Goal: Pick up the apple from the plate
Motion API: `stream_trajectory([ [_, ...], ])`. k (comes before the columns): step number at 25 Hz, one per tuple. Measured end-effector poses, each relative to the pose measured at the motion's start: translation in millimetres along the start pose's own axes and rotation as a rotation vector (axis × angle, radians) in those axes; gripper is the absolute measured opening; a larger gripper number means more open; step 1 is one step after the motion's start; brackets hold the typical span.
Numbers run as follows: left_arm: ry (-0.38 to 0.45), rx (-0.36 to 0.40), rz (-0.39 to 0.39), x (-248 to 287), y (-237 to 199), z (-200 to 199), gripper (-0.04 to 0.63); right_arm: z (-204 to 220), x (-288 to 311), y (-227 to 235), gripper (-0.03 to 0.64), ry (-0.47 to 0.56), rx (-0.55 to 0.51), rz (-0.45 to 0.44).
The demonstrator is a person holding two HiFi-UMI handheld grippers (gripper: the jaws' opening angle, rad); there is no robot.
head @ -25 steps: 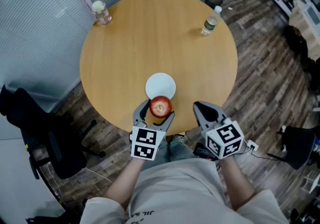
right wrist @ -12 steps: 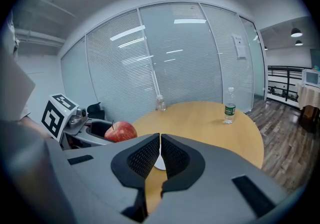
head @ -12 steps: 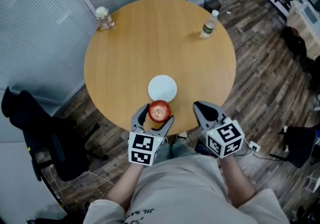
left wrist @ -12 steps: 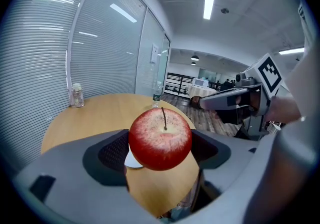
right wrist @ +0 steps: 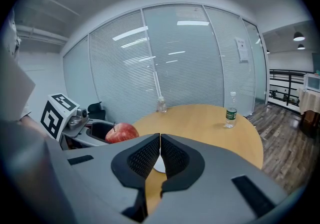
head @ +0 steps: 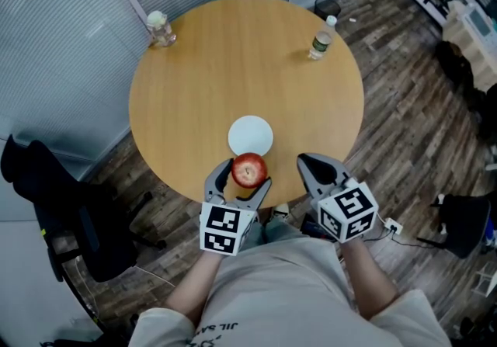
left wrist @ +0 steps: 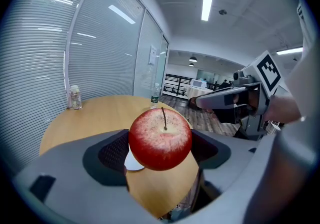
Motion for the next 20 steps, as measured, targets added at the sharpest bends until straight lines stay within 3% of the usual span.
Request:
stream_trajectory([
  [20, -0.004, 0.002, 0.008, -0.2, 5.8, 0.1, 0.385, -0.1, -4.5, 3.5, 0.031, 0.003, 0.002, 0.001],
])
Point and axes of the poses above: the fingertips, and each gripper's own axes: x forward along the fingers, y to its right, z out of its underside, the point moved 1 cm from there along -x, backward along the fingers, and after that the axes turned 13 degrees about z, right-handed, at the moved point
